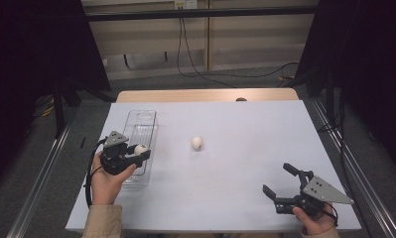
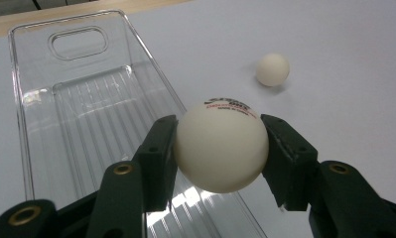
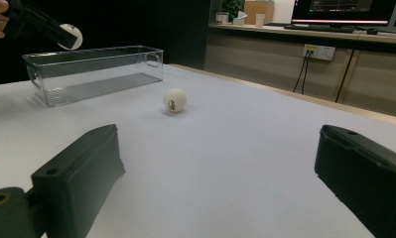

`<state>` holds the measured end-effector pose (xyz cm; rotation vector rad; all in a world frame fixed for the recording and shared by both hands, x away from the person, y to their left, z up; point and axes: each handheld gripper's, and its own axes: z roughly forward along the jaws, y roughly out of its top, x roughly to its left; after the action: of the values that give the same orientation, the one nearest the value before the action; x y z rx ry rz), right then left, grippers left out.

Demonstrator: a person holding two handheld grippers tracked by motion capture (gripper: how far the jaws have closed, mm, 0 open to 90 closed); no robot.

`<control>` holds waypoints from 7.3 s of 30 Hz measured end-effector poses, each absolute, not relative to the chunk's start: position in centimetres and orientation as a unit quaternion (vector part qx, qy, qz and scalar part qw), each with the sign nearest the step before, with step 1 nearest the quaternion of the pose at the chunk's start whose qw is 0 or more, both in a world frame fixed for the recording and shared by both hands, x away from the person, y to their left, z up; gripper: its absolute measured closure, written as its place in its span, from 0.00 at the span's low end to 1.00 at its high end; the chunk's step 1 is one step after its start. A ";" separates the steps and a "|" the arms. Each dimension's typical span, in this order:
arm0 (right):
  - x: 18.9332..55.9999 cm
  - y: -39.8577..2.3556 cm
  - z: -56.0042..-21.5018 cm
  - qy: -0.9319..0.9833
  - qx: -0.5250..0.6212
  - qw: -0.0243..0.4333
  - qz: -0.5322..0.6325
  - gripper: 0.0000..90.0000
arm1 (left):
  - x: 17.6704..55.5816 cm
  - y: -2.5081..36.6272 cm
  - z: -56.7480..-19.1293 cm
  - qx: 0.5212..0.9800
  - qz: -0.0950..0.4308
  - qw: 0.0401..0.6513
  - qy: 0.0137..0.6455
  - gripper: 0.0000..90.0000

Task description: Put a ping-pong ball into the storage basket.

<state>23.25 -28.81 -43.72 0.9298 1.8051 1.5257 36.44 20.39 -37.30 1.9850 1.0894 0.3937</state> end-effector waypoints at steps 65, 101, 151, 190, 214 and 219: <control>23.2 -28.7 -43.7 0.680 0.347 0.295 0.574 0.04 | 37.3 22.0 -39.2 0.779 0.179 0.381 0.465 0.57; 23.2 -28.6 -43.7 0.680 0.347 0.294 0.575 0.04 | 37.6 22.1 -39.9 0.780 0.185 0.368 0.471 0.56; 23.2 -28.7 -43.7 0.679 0.347 0.295 0.576 0.04 | 36.6 19.4 -37.8 0.772 0.174 0.408 0.455 0.26; 23.2 -28.8 -43.7 0.677 0.349 0.296 0.576 0.04 | 36.8 16.9 -37.2 0.772 0.160 0.427 0.443 0.17; 23.4 -28.9 -43.8 0.674 0.355 0.295 0.577 0.04 | 37.5 15.2 -37.7 0.775 0.149 0.432 0.438 0.15; 23.5 -28.7 -43.7 0.675 0.352 0.295 0.577 0.04 | 37.7 14.7 -37.7 0.772 0.148 0.436 0.438 0.14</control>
<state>23.46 -28.75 -43.72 0.9368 1.7967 1.5364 37.69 14.72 -37.68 1.9212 1.0888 0.3682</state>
